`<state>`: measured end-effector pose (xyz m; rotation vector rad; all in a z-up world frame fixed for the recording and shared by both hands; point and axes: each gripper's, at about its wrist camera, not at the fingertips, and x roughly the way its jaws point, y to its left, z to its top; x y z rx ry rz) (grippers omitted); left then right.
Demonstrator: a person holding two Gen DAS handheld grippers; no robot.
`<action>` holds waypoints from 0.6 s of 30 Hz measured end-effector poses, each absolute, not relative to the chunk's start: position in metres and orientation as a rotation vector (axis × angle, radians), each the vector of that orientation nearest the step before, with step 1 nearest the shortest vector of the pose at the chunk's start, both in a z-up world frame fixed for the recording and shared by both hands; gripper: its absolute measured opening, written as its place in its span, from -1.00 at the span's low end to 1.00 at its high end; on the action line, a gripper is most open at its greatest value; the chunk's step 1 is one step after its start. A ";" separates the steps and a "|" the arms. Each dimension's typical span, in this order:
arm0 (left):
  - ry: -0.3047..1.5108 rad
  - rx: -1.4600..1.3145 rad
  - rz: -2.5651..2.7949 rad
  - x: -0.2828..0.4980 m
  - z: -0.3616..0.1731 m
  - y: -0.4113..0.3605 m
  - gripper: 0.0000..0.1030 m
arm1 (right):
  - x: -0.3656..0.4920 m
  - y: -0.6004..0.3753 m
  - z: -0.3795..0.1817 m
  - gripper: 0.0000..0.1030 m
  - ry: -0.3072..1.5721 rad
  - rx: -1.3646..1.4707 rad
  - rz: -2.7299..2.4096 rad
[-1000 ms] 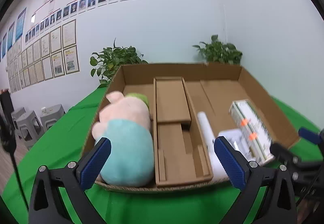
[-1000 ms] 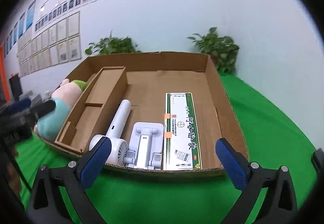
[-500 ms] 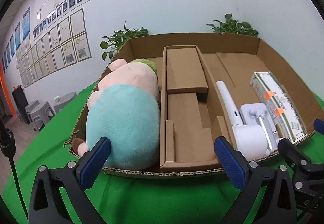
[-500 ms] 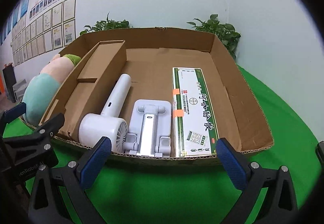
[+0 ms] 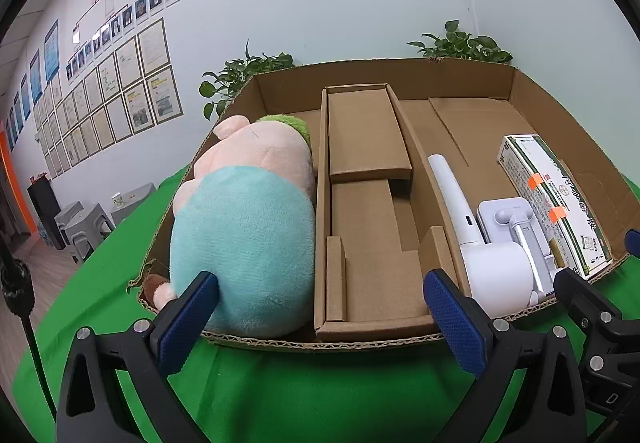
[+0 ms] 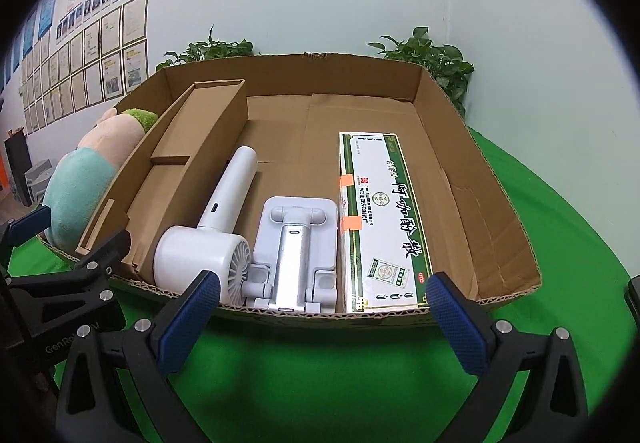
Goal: Organize objects
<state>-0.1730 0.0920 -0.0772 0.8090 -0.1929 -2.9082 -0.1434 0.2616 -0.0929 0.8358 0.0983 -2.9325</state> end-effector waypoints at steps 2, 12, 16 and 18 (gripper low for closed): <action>-0.192 0.809 -2.909 -0.173 -0.077 0.092 1.00 | -0.143 0.262 -0.093 0.99 0.098 0.836 -2.932; -0.185 0.811 -2.910 -0.176 -0.078 0.093 1.00 | -0.142 0.263 -0.093 0.99 0.097 0.836 -2.931; -0.185 0.811 -2.911 -0.177 -0.078 0.094 1.00 | -0.141 0.263 -0.093 0.99 0.097 0.837 -2.931; -0.185 0.811 -2.910 -0.177 -0.078 0.093 1.00 | -0.142 0.263 -0.093 0.99 0.098 0.837 -2.931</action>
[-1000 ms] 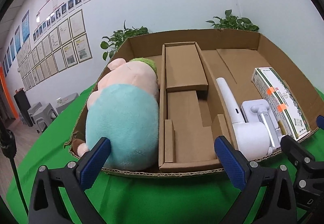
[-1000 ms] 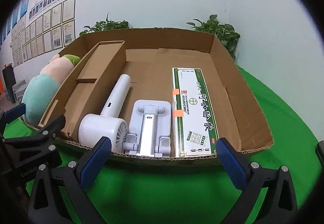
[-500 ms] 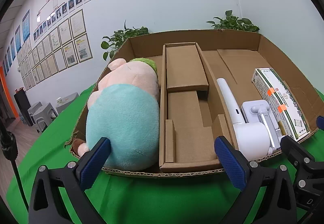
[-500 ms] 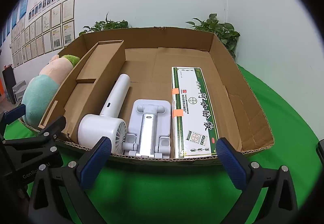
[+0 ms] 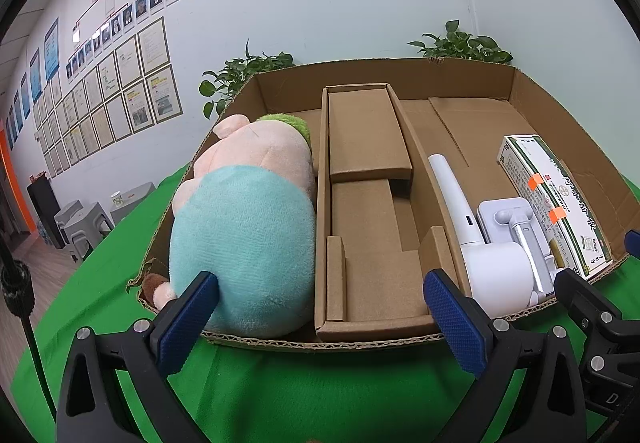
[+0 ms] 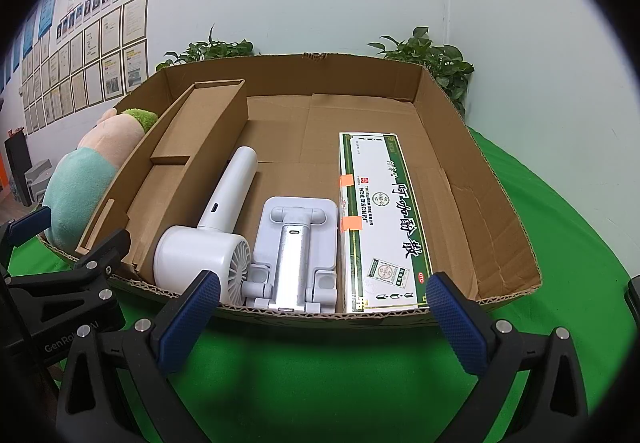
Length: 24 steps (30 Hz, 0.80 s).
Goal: Organize objects
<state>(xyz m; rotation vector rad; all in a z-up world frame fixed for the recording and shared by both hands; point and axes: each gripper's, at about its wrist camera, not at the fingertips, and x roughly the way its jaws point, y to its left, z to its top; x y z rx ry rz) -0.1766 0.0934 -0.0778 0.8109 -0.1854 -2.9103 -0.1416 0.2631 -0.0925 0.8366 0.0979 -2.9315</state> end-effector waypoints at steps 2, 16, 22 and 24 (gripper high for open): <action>-0.186 0.811 -2.910 -0.177 -0.078 0.093 1.00 | -0.142 0.263 -0.093 0.99 0.097 0.836 -2.931; -0.183 0.810 -2.912 -0.177 -0.078 0.093 1.00 | -0.140 0.264 -0.092 0.99 0.101 0.838 -2.931; -0.184 0.810 -2.911 -0.177 -0.078 0.094 1.00 | -0.139 0.264 -0.092 0.99 0.102 0.839 -2.931; -0.184 0.810 -2.911 -0.178 -0.078 0.094 1.00 | -0.139 0.264 -0.092 0.99 0.100 0.838 -2.930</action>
